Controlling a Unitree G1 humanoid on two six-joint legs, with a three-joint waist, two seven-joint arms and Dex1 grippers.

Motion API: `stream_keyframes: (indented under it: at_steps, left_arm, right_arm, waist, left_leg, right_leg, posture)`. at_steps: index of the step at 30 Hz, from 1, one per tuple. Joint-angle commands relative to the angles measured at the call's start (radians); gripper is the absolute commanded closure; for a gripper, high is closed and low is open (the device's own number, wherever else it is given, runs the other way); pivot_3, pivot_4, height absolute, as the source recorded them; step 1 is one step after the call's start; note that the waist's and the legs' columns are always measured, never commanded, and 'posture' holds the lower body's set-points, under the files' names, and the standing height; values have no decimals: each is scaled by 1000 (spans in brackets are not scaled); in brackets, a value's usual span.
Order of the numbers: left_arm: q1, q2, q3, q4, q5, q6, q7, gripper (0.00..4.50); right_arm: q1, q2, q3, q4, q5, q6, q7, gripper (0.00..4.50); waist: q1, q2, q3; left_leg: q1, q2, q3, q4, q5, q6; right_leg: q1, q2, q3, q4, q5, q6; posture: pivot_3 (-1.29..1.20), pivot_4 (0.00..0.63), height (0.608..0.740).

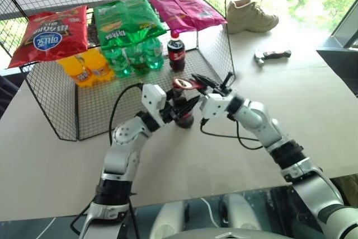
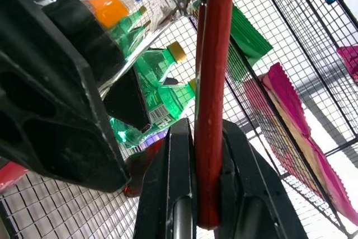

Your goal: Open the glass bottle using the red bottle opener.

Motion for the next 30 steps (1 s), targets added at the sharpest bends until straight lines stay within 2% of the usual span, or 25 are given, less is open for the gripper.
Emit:
stream_keyframes:
  at_steps: [1,13,30]
  left_arm:
    - [-20,-11,-32,9,8,1,-4,2250]
    - [-30,-17,-35,34,14,-12,-9,2250]
    - [-33,-30,-40,45,18,-18,-13,2250]
  right_arm:
    - [-24,-11,53,4,-50,-64,22,4500]
    - [-104,-45,32,65,-52,-130,16,4500]
    - [-234,-142,16,180,-146,-264,-56,4500]
  waist:
    - [0,0,0]
    - [0,0,0]
    - [2,0,0]
  left_leg:
    - [0,0,0,0,0,0]
    - [0,0,0,0,0,1]
    - [-1,0,0,-1,1,-1]
  right_leg:
    - [0,0,0,0,0,0]
    - [0,0,0,-1,0,0]
    - [1,0,0,-4,0,0]
  posture:
    - [0,150,740]
    - [0,150,740]
    - [0,150,740]
